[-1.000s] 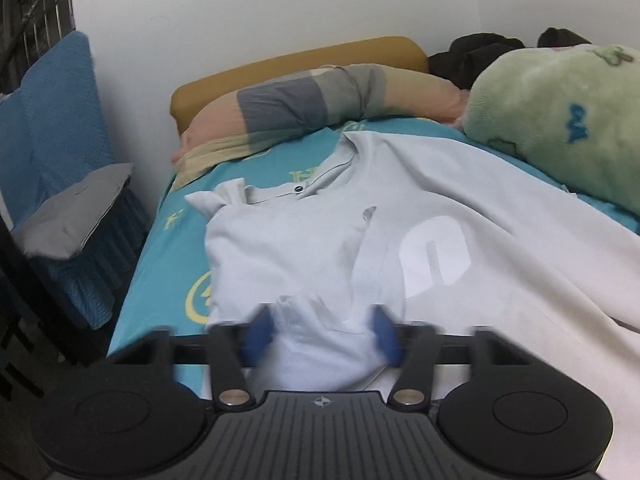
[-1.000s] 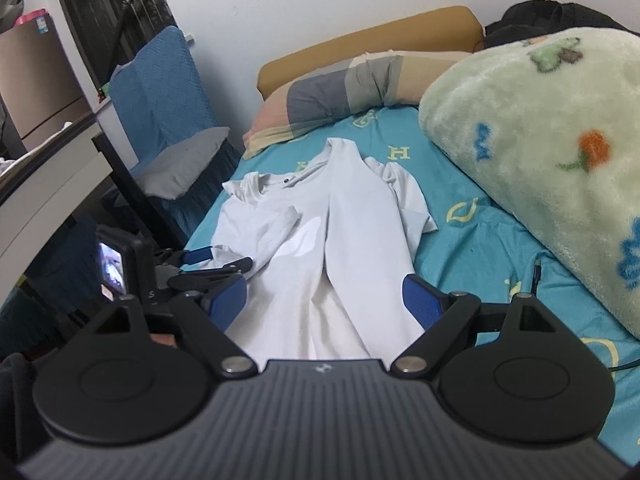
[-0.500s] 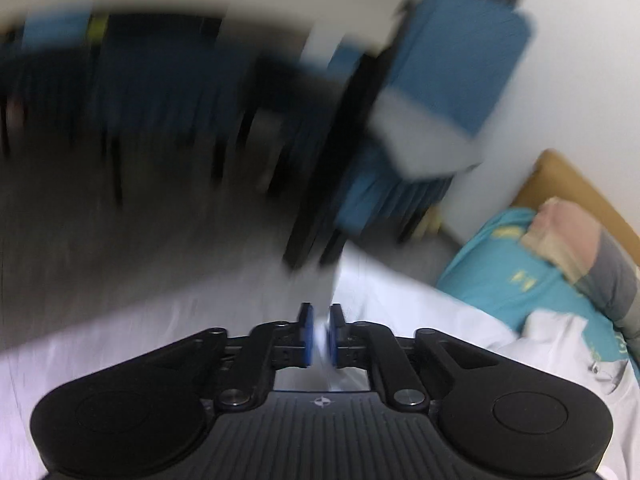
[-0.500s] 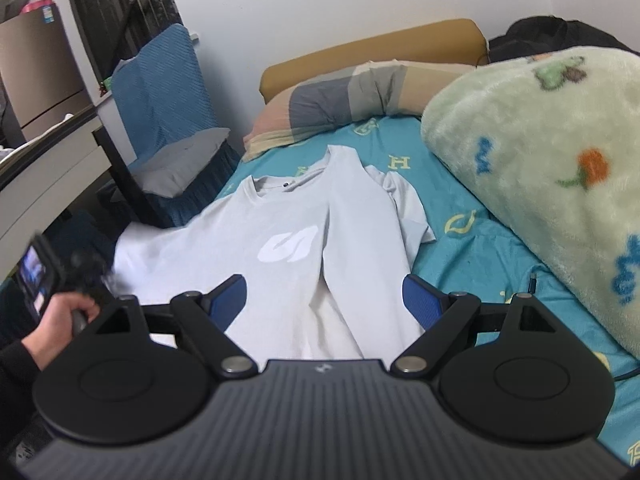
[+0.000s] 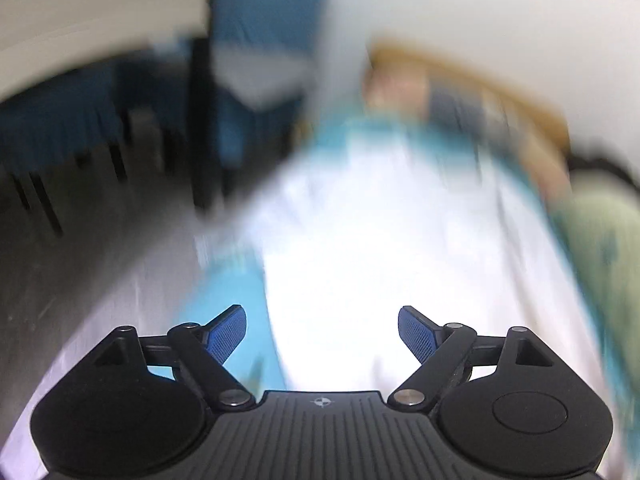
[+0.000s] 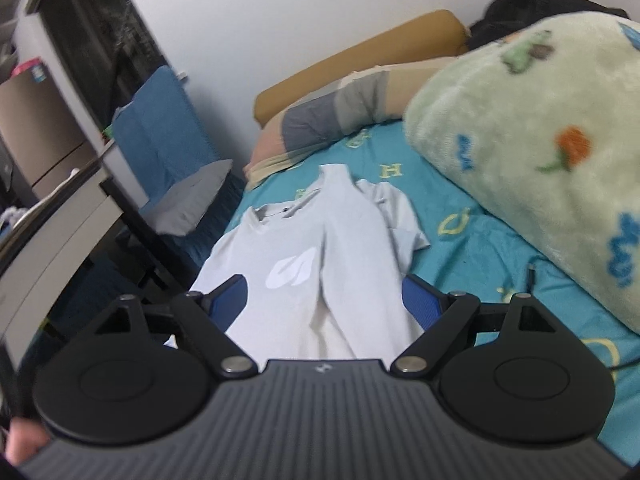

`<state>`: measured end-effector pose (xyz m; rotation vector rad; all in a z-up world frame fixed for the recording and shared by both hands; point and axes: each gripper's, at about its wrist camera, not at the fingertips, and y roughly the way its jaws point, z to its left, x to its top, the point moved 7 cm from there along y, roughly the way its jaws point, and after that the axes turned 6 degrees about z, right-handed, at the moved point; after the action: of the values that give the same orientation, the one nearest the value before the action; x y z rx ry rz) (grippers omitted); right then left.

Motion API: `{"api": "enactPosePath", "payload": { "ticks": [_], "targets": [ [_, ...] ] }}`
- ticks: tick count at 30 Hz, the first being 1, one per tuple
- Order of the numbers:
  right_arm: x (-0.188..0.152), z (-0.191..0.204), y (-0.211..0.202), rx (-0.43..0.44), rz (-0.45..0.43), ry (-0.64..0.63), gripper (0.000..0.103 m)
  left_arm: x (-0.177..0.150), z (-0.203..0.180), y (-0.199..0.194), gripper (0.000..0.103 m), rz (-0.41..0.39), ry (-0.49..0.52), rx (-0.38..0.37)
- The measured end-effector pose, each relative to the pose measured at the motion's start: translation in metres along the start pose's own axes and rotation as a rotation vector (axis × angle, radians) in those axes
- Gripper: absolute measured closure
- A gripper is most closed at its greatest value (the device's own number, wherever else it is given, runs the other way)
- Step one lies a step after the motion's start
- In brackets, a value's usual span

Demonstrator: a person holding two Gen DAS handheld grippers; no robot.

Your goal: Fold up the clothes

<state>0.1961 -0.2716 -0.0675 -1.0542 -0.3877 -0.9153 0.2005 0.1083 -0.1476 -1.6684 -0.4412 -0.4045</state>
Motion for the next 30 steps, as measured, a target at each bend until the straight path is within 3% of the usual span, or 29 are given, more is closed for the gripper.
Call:
{"api": "enactPosePath", "payload": {
  "ticks": [3, 6, 9, 11, 14, 15, 19, 23, 26, 29, 30],
  "targets": [
    [-0.004, -0.010, -0.006, -0.038, 0.012, 0.023, 0.017, -0.055, 0.003, 0.011, 0.029, 0.193, -0.016, -0.021],
    [-0.009, -0.018, -0.012, -0.044, 0.028, 0.047, 0.017, -0.074, 0.002, 0.001, 0.030, 0.212, 0.002, -0.008],
    [-0.016, -0.014, -0.021, -0.039, 0.036, 0.000, 0.017, -0.087, -0.008, -0.009, 0.045, 0.283, 0.010, -0.031],
    [-0.024, -0.009, -0.026, -0.029, 0.045, -0.048, 0.017, -0.094, -0.012, -0.012, 0.050, 0.309, 0.024, -0.018],
    [-0.039, -0.003, -0.032, -0.015, 0.072, -0.108, 0.017, -0.106, -0.017, -0.018, 0.092, 0.347, 0.045, 0.003],
    [-0.043, -0.001, -0.033, -0.012, 0.081, -0.122, 0.017, -0.104, -0.014, -0.022, 0.099, 0.353, 0.031, -0.002],
    [-0.049, 0.007, -0.042, -0.001, 0.073, -0.162, 0.017, -0.086, 0.000, -0.047, 0.102, 0.338, -0.039, 0.010],
    [-0.045, 0.014, -0.052, 0.020, 0.038, -0.166, 0.017, -0.077, 0.026, -0.073, 0.103, 0.313, -0.050, 0.188],
    [-0.036, 0.017, -0.059, 0.027, 0.007, -0.145, 0.017, -0.078, 0.032, -0.077, 0.101, 0.319, -0.068, 0.193],
    [-0.030, 0.016, -0.064, 0.027, 0.003, -0.112, 0.017, -0.064, 0.014, -0.086, 0.084, 0.249, -0.062, 0.131],
    [-0.028, 0.015, -0.066, 0.025, 0.006, -0.100, 0.017, -0.056, 0.001, -0.091, 0.067, 0.211, -0.047, 0.100]
  ]
}}
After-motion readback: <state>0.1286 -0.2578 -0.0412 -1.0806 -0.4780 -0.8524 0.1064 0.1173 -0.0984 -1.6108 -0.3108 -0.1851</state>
